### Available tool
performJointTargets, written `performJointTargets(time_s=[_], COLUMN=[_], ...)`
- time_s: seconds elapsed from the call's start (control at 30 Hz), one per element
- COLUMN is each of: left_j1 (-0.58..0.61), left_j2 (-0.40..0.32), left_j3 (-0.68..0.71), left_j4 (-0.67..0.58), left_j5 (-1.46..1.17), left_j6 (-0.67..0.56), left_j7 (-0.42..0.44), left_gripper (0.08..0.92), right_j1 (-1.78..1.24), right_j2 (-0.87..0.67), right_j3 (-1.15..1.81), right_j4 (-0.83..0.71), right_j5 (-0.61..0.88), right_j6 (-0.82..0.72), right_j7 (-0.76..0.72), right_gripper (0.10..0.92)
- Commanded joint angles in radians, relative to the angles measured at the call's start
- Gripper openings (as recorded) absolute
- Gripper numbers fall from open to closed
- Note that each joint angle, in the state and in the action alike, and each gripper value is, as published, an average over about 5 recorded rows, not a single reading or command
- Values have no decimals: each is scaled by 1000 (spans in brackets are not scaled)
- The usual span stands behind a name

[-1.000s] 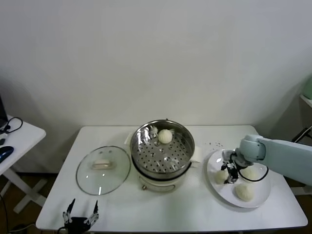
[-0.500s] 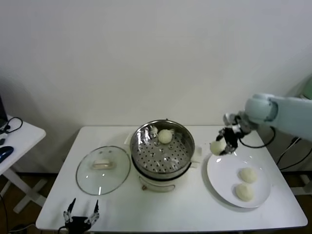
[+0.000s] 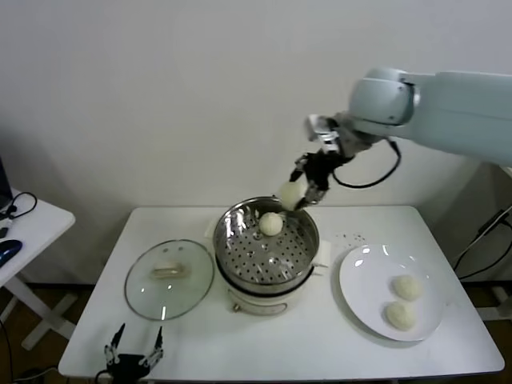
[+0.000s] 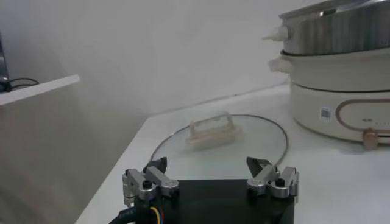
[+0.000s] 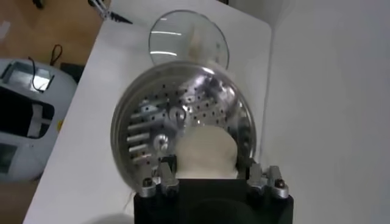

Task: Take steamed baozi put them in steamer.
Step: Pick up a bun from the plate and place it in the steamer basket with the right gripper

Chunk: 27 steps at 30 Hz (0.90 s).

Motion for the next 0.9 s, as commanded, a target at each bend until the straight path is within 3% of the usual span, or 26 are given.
performJointTargets(time_s=[0.03, 0.9], left_j1=[5, -12], left_j2=[3, 1], left_j3=[-7, -15], left_j4=[1, 33], left_j5=[-1, -2], left_j6=[-5, -18], left_j7=[-2, -2], left_gripper=[823, 823], right_j1=[-238, -501], right_j2=[287, 307], right_j3=[86, 111], right_j4=[-142, -282], right_j5=[-41, -305], right_j6=[-84, -96], right_j7=[111, 154], right_gripper=[645, 657])
